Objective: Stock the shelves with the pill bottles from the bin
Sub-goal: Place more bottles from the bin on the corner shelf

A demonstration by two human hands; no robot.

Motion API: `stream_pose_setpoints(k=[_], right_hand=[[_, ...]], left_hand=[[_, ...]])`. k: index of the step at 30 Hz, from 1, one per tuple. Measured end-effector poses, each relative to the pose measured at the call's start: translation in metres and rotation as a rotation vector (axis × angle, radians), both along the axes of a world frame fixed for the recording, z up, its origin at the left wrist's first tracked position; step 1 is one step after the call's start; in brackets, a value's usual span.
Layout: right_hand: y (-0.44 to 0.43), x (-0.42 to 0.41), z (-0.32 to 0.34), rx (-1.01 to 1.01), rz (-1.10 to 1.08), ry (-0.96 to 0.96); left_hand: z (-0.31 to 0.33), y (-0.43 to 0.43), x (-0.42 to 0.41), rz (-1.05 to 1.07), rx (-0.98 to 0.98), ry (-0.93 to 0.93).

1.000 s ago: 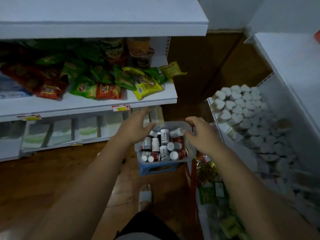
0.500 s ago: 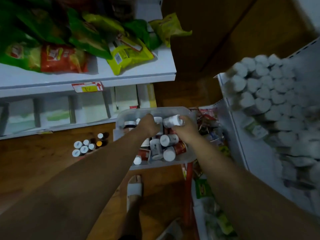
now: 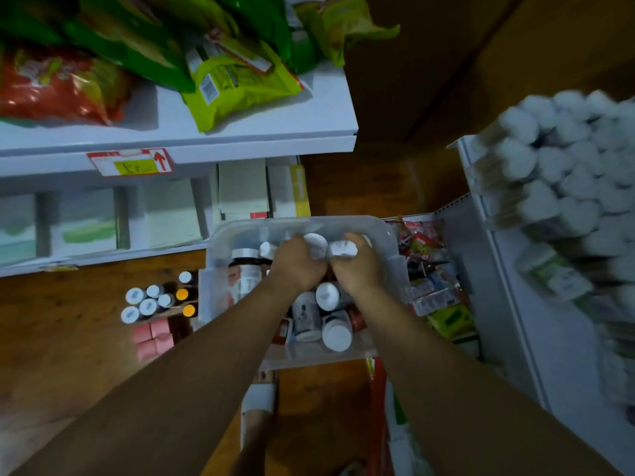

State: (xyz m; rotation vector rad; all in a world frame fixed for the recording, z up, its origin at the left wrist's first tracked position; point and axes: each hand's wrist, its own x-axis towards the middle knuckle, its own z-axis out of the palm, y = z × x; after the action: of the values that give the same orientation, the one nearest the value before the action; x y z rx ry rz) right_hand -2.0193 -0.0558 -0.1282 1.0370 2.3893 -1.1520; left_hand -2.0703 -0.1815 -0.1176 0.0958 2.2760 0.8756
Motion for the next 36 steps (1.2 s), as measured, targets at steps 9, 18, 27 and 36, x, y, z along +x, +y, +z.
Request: stream_pose_setpoints(k=[9,18,27,36], right_hand=[[-0.006,0.055,0.139,0.051,-0.058,0.475],[0.036,0.110,0.387,-0.152,-0.238,0.927],[0.052,0.266,0.562,-0.562,-0.682,1.355],[0.027,0.418,0.602,-0.155,-0.821,1.371]], left_hand=[[0.118,-0.035,0.019,0.292,0.633,-0.050],[0.339,0.019,0.036,0.207,1.348,-0.556],[0.517,0.100,0.142,-0.343,1.504,-0.954],[0.556,0.116,0.287,-0.716,1.355,-0.914]])
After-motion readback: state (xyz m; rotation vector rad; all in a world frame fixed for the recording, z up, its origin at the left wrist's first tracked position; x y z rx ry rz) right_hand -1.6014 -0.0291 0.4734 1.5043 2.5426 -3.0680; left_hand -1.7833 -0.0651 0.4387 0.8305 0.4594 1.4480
